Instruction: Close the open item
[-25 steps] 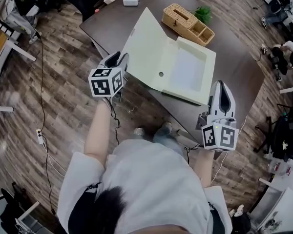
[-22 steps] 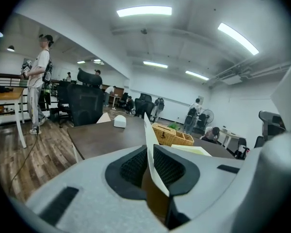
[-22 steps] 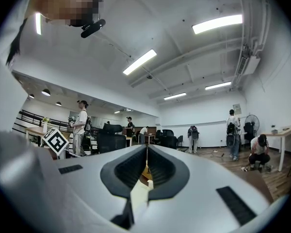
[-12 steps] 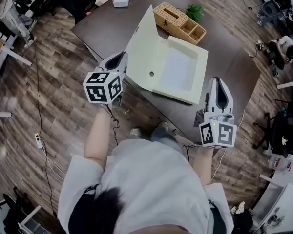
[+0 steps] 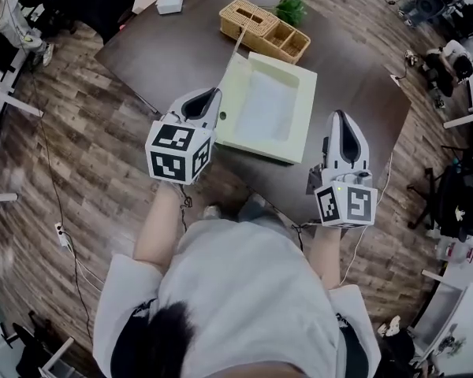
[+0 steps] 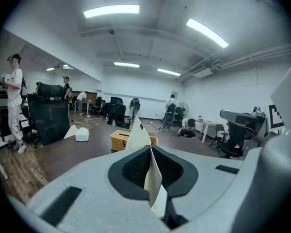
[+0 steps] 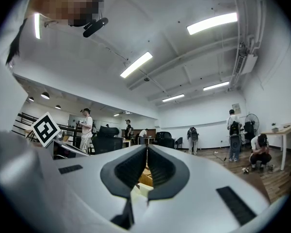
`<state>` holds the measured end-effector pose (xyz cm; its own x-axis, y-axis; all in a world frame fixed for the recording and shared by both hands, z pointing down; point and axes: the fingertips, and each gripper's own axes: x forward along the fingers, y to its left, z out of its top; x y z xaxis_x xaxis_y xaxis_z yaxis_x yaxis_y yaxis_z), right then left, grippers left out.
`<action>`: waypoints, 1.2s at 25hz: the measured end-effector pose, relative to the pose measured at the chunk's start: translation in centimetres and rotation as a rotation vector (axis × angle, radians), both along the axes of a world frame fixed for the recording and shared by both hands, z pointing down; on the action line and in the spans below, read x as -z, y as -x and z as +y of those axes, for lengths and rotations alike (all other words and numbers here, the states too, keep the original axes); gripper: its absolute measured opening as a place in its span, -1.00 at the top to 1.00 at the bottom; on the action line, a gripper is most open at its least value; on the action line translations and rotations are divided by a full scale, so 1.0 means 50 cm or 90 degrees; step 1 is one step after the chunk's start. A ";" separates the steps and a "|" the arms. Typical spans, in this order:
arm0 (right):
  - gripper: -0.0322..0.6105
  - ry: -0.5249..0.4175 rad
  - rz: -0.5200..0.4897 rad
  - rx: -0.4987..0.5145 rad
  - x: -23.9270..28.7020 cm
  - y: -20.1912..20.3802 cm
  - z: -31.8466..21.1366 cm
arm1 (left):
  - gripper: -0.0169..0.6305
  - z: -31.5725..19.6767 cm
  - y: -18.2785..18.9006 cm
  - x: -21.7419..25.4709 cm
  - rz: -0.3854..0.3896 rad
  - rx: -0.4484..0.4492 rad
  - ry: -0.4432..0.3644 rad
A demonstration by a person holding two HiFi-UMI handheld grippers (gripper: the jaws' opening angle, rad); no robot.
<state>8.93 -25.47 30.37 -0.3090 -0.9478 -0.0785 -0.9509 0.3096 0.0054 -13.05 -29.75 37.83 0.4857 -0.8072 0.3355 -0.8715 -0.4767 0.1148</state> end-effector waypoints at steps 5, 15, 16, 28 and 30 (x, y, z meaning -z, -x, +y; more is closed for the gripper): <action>0.86 0.000 -0.013 -0.001 -0.002 -0.049 -0.012 | 0.91 0.013 -0.101 -0.012 -0.025 -0.042 0.004; 0.86 0.011 -0.028 -0.005 -0.026 -0.148 -0.032 | 0.91 0.042 -0.295 -0.090 -0.050 -0.127 0.052; 0.86 0.014 -0.028 -0.006 -0.030 -0.157 -0.034 | 0.91 0.046 -0.314 -0.102 -0.049 -0.137 0.061; 0.86 0.051 -0.036 -0.002 -0.082 -0.214 -0.069 | 0.90 0.075 -0.463 -0.258 -0.105 -0.217 0.162; 0.86 0.056 -0.038 -0.001 -0.087 -0.219 -0.073 | 0.90 0.078 -0.477 -0.281 -0.119 -0.223 0.175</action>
